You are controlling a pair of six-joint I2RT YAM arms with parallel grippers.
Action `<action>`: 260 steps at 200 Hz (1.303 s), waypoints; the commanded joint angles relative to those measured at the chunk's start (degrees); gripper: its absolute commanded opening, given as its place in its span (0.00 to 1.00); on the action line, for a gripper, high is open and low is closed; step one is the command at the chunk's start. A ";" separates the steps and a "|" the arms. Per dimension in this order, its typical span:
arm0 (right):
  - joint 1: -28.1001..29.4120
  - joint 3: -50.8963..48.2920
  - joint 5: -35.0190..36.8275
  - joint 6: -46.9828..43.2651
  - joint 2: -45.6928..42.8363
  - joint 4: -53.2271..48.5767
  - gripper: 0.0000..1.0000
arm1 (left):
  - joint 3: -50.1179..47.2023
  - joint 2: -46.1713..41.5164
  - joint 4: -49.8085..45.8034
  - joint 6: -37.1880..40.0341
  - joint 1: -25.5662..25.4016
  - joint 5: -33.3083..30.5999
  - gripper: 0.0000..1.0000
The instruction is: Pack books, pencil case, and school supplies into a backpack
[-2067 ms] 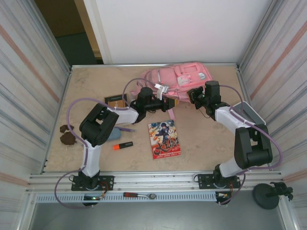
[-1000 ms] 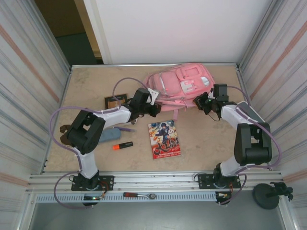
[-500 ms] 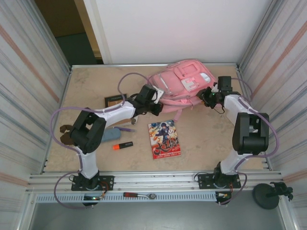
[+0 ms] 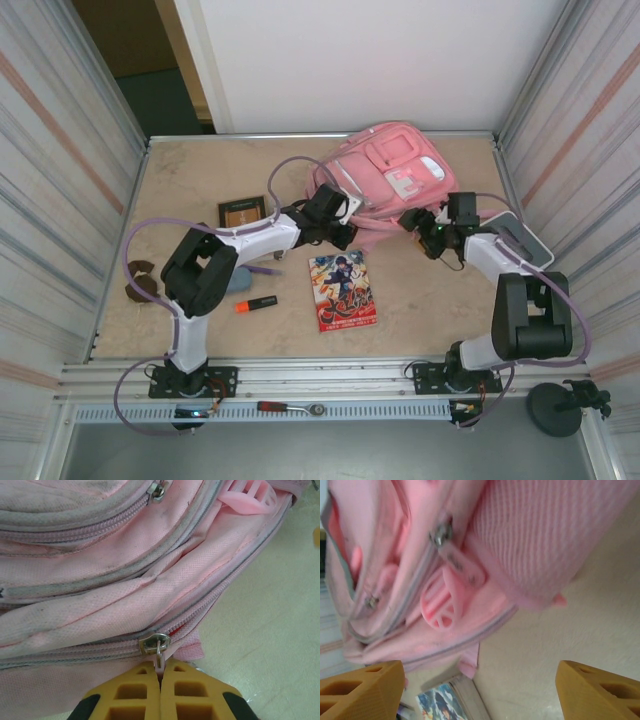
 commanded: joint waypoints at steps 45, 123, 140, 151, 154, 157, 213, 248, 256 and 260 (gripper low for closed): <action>7.29 -2.73 9.08 15.43 4.25 15.12 0.71 | -2.23 -1.85 2.04 0.26 -0.51 0.79 0.00; 4.04 0.33 12.18 9.10 6.59 11.79 0.11 | -2.80 -3.25 -4.42 3.56 0.34 -10.16 0.00; 1.35 0.32 11.49 4.94 4.07 8.77 0.09 | -3.47 -3.99 -5.80 4.23 1.95 -12.81 0.00; -0.30 0.56 10.86 2.12 2.84 6.58 0.08 | -4.04 -4.52 -6.12 4.58 3.17 -13.25 0.00; -0.70 0.61 10.60 1.34 2.50 6.24 0.08 | -4.26 -4.65 -6.20 4.67 3.55 -13.12 0.00; -1.14 0.70 10.24 0.48 2.30 5.82 0.08 | -4.44 -4.86 -6.14 4.71 3.91 -12.94 0.00; 1.27 7.21 10.24 -22.96 -2.37 -6.49 0.41 | -4.88 -6.07 -4.98 6.93 5.90 -4.29 0.00; 9.31 5.42 11.79 -33.81 -8.25 -4.14 0.66 | -5.98 -7.59 -3.49 7.05 6.99 1.48 0.00; 11.05 5.32 9.99 -34.76 -7.74 -2.07 0.68 | -6.39 -7.98 -2.78 6.70 7.24 2.94 0.00; 11.98 5.44 9.37 -35.36 -7.29 -1.16 0.69 | -6.52 -8.13 -2.58 6.45 7.33 3.55 0.00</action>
